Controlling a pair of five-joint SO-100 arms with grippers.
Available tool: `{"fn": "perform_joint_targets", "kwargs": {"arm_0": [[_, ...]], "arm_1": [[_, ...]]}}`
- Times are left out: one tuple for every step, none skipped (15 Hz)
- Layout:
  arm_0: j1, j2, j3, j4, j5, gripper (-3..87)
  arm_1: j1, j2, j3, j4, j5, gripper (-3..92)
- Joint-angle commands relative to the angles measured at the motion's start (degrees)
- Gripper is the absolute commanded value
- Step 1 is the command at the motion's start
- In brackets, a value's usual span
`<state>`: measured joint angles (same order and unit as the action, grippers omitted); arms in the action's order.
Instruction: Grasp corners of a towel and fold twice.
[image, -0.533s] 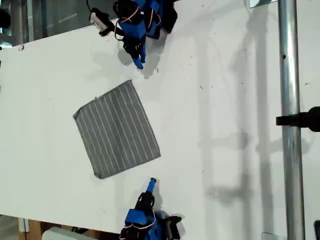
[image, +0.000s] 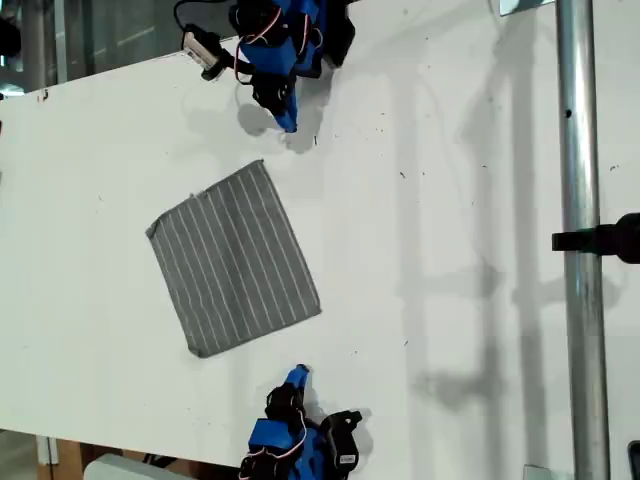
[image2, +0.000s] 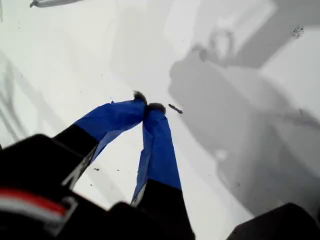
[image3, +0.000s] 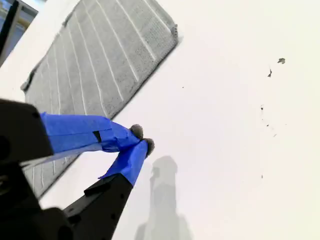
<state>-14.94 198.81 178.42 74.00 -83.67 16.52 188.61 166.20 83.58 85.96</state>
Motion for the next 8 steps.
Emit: {"fn": "perform_joint_targets", "kwargs": {"arm_0": [[-0.26,0.26,0.26,0.18,-0.62,-2.6],[-0.26,0.26,0.26,0.18,-0.62,-2.6],[-0.26,0.26,0.26,0.18,-0.7,-2.6],[-0.35,0.26,0.26,0.18,-0.7,-2.6],[-0.35,0.26,0.26,0.18,-0.88,-2.6],[-0.26,0.26,0.26,0.18,-1.05,-2.6],[-0.26,0.26,0.26,0.18,-1.23,-2.6],[-0.18,0.26,0.26,0.18,-1.49,-2.6]], "arm_1": [[-1.41,0.09,-4.92,0.26,-0.7,-0.2],[-1.41,0.0,-7.03,-0.09,-1.85,-0.3],[-1.23,-0.97,-9.67,0.0,-2.99,-0.3],[-0.88,-2.81,-12.13,0.53,-4.31,-0.3],[-0.26,-4.83,-14.06,0.97,-5.54,-0.3],[0.26,-6.94,-15.56,1.05,-6.5,-0.3],[1.32,-9.4,-17.58,1.14,-8.44,-0.3],[3.43,-12.92,-20.39,2.29,-10.81,-0.3]]}}
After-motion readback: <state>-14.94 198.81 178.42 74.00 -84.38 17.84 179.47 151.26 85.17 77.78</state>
